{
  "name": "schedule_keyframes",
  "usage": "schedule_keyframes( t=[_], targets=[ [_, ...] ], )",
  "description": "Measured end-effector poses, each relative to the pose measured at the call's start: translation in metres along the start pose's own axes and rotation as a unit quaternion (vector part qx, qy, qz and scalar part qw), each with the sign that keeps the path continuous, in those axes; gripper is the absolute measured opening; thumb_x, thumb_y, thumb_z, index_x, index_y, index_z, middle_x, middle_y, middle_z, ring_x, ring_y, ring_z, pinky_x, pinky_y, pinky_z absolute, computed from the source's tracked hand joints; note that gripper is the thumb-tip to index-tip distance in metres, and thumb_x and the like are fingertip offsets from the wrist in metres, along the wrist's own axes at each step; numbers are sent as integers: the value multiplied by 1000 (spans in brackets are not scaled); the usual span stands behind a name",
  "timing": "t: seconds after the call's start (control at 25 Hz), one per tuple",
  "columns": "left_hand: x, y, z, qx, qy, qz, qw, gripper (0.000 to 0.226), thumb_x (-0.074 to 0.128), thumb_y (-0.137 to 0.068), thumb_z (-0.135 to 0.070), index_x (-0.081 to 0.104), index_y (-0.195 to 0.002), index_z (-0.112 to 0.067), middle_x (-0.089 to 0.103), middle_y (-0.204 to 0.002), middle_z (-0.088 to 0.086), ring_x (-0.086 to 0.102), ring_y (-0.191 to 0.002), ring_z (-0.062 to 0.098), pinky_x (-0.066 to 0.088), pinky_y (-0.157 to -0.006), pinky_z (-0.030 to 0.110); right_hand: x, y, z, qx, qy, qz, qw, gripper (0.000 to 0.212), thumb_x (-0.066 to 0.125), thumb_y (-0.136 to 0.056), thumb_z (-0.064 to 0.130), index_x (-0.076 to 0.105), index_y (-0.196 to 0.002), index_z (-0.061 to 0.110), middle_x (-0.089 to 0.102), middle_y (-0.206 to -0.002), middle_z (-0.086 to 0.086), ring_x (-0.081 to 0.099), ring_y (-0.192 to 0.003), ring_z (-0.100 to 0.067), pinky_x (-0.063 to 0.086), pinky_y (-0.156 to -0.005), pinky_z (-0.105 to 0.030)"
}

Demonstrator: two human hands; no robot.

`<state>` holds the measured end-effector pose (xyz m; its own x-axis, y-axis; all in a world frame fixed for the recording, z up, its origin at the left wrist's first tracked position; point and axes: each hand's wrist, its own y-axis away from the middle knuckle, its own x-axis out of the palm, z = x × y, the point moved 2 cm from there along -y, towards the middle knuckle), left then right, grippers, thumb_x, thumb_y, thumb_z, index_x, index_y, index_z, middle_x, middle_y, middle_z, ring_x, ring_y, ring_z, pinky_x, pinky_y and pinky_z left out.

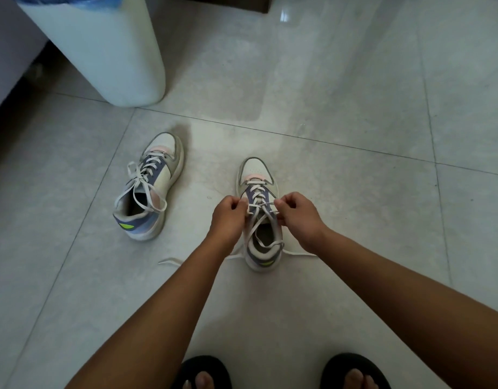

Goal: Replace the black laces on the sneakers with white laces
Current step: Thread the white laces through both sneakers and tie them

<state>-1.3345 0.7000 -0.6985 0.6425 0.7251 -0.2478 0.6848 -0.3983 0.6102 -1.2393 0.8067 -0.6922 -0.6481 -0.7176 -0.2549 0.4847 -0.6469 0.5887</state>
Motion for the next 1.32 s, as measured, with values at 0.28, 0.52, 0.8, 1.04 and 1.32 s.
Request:
schedule_keyframes(
  t=[0.28,0.52,0.8,1.04,1.32],
  targets=[
    [-8,13,4,2,-56,-24,998,36,52,-94,-37,46,-118,-11,57,-108,8,58,-91,18,49,-79,30,-11,12,6,-58,112,5,992,15,54,-95,27,46,-101,15,54,-88,-1,54,-78,-14,50,-69,-29],
    [5,36,23,4,-367,35,930,38,54,-89,-40,54,-109,-7,62,-109,11,59,-99,31,46,-79,35,-1,47,3,-196,271,-61,941,15,49,-94,16,52,-107,8,51,-105,-8,49,-92,-20,40,-75,-26],
    [-8,72,-10,125,-467,84,871,25,37,-97,-24,58,-97,-12,68,-94,9,62,-90,28,45,-74,33,21,45,25,131,192,195,953,44,36,-99,22,45,-59,7,46,-48,-8,33,-29,-11,23,-35,-10],
    [-33,69,-17,87,-454,94,882,23,45,-95,-24,59,-104,-9,61,-113,15,56,-102,28,43,-80,30,28,43,20,155,158,166,961,39,46,-90,10,43,-51,7,39,-41,-4,28,-25,-9,20,-33,-12],
    [-1,31,5,53,-245,104,962,113,77,-62,-49,14,-146,-7,30,-147,13,33,-135,30,36,-107,46,3,61,46,-9,263,131,956,30,47,-93,22,59,-68,10,54,-70,-6,47,-67,-18,36,-65,-27]
  ],
)
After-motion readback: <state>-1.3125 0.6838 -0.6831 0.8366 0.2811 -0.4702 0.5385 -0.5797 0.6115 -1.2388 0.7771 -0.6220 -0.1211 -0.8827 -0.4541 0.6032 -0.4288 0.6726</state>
